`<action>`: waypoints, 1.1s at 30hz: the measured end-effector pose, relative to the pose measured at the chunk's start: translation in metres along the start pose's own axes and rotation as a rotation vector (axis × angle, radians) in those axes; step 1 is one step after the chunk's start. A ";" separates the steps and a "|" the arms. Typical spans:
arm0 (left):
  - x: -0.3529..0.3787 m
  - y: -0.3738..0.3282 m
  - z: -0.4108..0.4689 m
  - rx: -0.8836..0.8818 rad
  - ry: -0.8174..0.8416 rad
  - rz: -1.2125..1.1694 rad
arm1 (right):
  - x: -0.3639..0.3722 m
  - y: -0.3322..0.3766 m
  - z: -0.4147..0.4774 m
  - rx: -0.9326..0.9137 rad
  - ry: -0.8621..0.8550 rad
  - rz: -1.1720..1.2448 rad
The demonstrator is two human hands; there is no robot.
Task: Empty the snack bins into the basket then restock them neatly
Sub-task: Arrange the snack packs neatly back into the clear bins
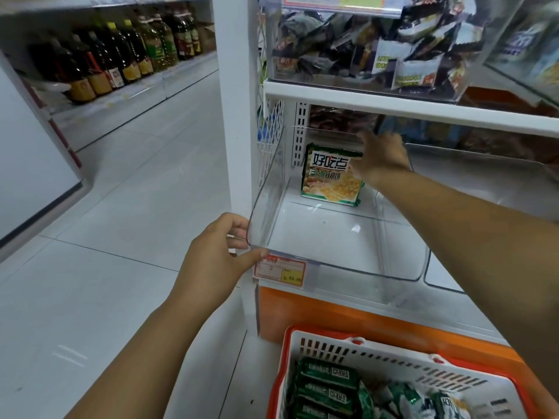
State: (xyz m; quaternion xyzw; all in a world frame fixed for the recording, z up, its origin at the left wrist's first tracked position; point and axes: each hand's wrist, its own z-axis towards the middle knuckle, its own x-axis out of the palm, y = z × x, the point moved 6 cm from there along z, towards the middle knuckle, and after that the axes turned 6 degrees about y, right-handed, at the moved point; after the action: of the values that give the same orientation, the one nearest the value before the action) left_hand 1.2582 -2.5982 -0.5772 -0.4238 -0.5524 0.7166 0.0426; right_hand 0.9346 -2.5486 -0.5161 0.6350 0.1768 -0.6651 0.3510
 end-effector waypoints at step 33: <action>0.151 0.123 -0.212 -0.332 0.522 0.135 | 0.303 -0.103 -0.457 -0.001 1.010 0.180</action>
State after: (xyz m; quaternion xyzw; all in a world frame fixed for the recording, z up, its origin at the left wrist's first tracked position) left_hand 1.3506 -2.4053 -0.7699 -0.6304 -0.6027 0.4848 0.0656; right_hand 1.2089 -2.2397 -0.8908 0.8896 0.2692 -0.2425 0.2779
